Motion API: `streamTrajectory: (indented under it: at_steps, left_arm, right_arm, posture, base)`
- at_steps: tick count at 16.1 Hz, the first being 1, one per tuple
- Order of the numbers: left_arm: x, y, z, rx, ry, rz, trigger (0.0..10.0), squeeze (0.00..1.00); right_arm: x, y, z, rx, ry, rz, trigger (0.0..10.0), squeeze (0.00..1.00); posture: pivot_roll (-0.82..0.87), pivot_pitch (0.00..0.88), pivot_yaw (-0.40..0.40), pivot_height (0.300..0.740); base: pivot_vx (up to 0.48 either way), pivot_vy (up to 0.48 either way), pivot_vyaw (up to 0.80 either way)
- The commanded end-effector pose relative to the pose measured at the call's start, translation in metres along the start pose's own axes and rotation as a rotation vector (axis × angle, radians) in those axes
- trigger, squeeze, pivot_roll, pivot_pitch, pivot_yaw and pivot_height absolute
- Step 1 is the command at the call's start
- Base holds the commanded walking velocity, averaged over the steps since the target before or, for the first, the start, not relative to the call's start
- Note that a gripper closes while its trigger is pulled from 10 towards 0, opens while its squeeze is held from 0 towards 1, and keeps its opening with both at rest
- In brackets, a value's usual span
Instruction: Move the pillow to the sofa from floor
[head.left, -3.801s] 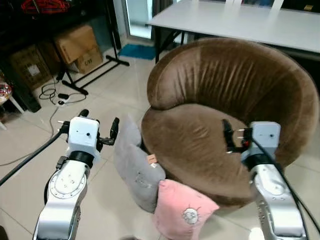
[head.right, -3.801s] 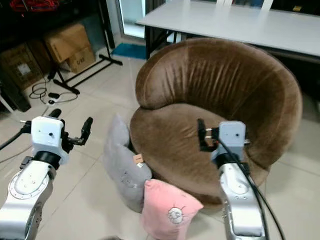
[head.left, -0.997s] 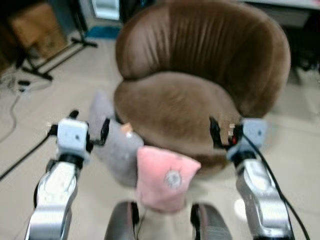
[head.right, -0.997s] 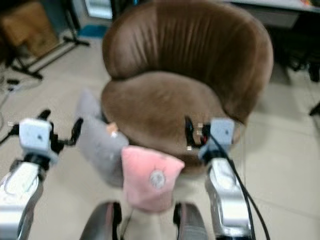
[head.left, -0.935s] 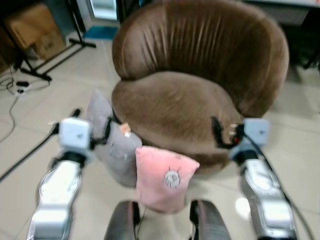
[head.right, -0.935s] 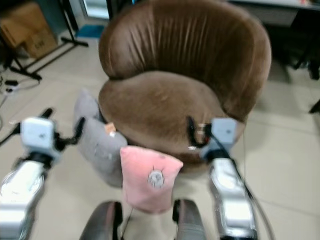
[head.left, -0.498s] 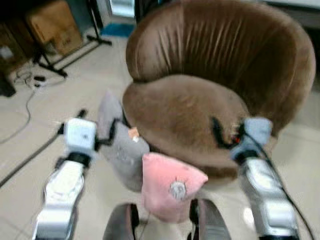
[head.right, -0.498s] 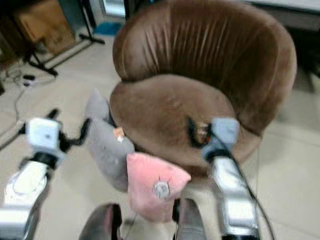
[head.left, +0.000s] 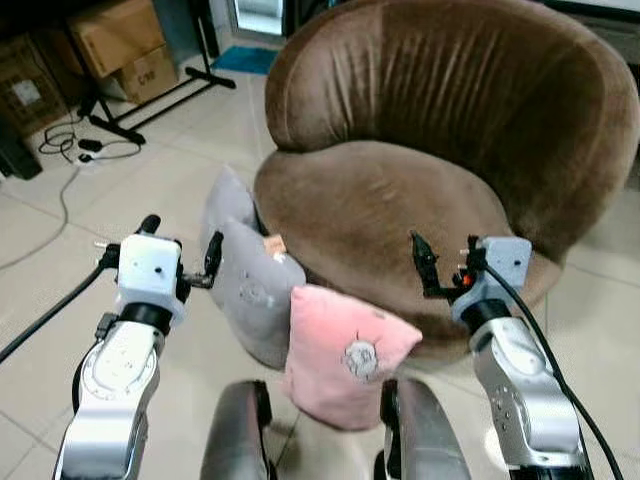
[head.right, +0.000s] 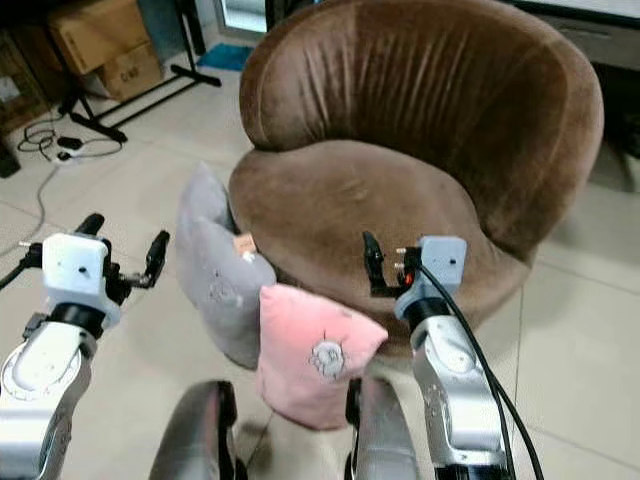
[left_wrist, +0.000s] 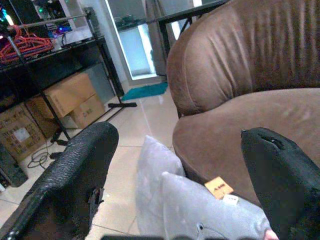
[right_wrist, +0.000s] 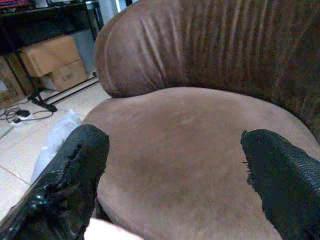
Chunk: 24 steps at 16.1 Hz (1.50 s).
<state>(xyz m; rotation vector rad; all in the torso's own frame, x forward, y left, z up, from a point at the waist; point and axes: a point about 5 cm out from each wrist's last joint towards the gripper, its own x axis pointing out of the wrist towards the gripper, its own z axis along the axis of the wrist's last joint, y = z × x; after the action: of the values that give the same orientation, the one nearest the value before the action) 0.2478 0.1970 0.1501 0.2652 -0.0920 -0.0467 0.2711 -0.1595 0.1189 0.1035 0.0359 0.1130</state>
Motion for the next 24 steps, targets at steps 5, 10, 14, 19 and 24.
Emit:
streamTrajectory:
  at_steps: [5, 10, 14, 19, 24]
  left_arm:
    - [-0.004, -0.007, -0.002, -0.007, 0.004, -0.009, 10.0, 0.00]
    - [-0.004, -0.012, -0.002, -0.034, -0.010, -0.036, 10.0, 0.00]
    - [-0.003, -0.013, -0.001, -0.041, -0.021, -0.056, 10.0, 0.00]
    - [0.000, -0.010, 0.001, -0.033, -0.022, -0.069, 10.0, 0.00]
    - [-0.010, -0.007, -0.002, -0.025, -0.006, -0.048, 10.0, 0.00]
  right_arm:
    - [-0.003, -0.008, 0.000, -0.005, 0.019, -0.022, 10.0, 0.00]
    - [-0.009, -0.016, 0.000, 0.007, 0.019, -0.082, 10.0, 0.00]
    - [-0.011, -0.015, 0.002, -0.005, 0.001, -0.090, 10.0, 0.00]
    - [-0.012, -0.010, 0.000, -0.069, 0.004, -0.066, 10.0, 0.00]
    - [-0.006, -0.007, -0.007, -0.064, 0.059, 0.079, 10.0, 0.00]
  posture:
    - [-0.04, 0.116, 0.011, 0.505]
    - [-0.05, 0.112, 0.019, 0.505]
    - [-0.04, 0.106, 0.039, 0.505]
    - [-0.03, 0.120, 0.067, 0.505]
    - [-0.02, 0.126, 0.033, 0.505]
  base:
    - [0.000, 0.000, 0.00]
    - [0.000, 0.000, -0.15]
    - [0.281, 0.000, -0.39]
    - [0.106, 0.000, 0.48]
    - [0.000, 0.000, 0.16]
